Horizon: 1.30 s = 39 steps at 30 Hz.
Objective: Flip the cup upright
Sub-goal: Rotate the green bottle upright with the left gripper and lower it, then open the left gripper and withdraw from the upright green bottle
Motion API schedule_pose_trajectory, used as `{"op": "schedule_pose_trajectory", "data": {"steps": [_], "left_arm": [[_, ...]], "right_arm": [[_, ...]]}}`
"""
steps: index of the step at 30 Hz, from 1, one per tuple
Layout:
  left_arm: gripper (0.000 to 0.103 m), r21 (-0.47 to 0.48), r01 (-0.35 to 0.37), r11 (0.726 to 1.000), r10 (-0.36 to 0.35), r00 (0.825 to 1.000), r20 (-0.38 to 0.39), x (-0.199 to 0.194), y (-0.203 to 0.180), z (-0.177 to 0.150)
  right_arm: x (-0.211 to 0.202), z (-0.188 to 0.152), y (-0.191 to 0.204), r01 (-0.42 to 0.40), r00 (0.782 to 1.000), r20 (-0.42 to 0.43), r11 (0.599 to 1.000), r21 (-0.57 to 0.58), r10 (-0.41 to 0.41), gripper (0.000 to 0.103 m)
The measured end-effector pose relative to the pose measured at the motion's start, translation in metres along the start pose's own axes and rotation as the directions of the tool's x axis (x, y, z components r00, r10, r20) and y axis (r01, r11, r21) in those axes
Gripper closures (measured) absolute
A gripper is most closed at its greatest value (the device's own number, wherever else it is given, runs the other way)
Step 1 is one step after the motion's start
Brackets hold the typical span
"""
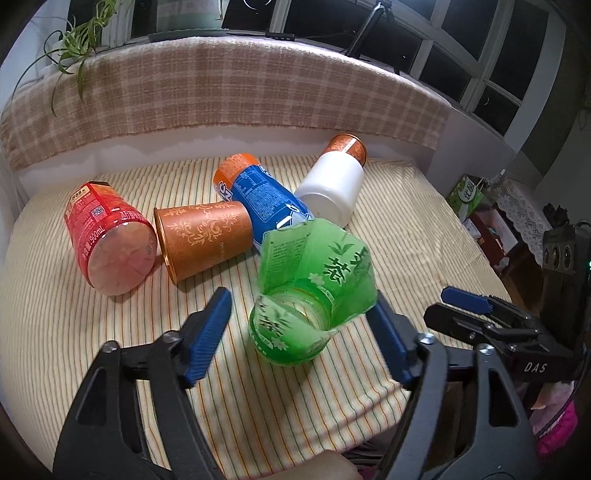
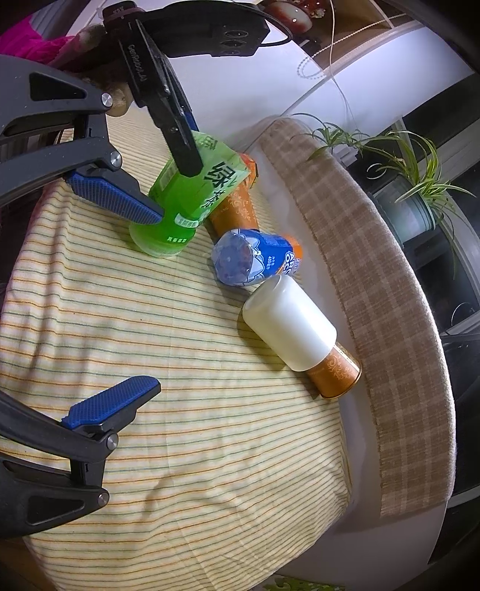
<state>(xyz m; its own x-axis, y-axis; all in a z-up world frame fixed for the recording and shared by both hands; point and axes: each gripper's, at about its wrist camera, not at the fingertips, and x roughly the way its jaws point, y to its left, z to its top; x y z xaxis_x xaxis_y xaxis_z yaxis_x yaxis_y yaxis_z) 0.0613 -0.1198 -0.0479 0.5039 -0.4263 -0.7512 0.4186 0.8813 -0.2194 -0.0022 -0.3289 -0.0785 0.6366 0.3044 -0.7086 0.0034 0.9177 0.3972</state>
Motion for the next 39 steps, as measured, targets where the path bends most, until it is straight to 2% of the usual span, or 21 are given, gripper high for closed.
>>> {"op": "schedule_pose_trajectory", "data": {"steps": [14,19,23,26,28,30,32,34,36,39], "left_arm": [[0.022,0.003,-0.059,0.998,0.059,0.998,-0.015,-0.012,0.014,-0.022],[0.022,-0.004,-0.089,0.996,0.089,0.996,0.011,-0.026,0.022,-0.032],[0.022,-0.024,-0.134,0.991,0.135,0.989,0.067,-0.043,0.026,-0.037],[0.022,-0.033,-0.18,0.983,0.183,0.973,0.142,-0.06,0.025,-0.039],[0.022,-0.045,-0.209,0.977,0.213,0.956,0.203,-0.073,0.023,-0.039],[0.014,-0.057,-0.228,0.972,0.235,0.939,0.25,-0.082,0.021,-0.039],[0.003,-0.069,-0.251,0.966,0.26,0.916,0.305,-0.091,0.019,-0.039],[0.002,-0.076,-0.283,0.956,0.291,0.885,0.363,-0.099,0.015,-0.04],[0.002,-0.073,-0.302,0.95,0.306,0.871,0.385,-0.103,0.013,-0.039],[0.002,-0.071,-0.321,0.944,0.323,0.861,0.394,-0.105,0.012,-0.04]], "right_arm": [[-0.009,0.003,0.012,0.027,0.998,0.055,0.999,-0.047,-0.024,0.016],[-0.014,0.005,0.02,0.044,0.996,0.085,0.996,-0.072,-0.037,0.016],[-0.019,0.006,0.028,0.075,0.991,0.119,0.992,-0.103,-0.062,0.016],[-0.025,0.005,0.035,0.105,0.985,0.153,0.986,-0.131,-0.085,0.014],[-0.027,0.004,0.04,0.124,0.98,0.173,0.981,-0.148,-0.098,0.013],[-0.03,0.004,0.044,0.144,0.975,0.193,0.976,-0.165,-0.111,0.011],[-0.033,0.003,0.048,0.162,0.969,0.215,0.97,-0.181,-0.122,0.01],[-0.035,0.002,0.051,0.177,0.964,0.229,0.966,-0.191,-0.131,0.009],[-0.036,0.001,0.054,0.183,0.961,0.244,0.963,-0.198,-0.133,0.002],[-0.039,-0.001,0.057,0.197,0.954,0.267,0.959,-0.205,-0.139,0.0]]}}
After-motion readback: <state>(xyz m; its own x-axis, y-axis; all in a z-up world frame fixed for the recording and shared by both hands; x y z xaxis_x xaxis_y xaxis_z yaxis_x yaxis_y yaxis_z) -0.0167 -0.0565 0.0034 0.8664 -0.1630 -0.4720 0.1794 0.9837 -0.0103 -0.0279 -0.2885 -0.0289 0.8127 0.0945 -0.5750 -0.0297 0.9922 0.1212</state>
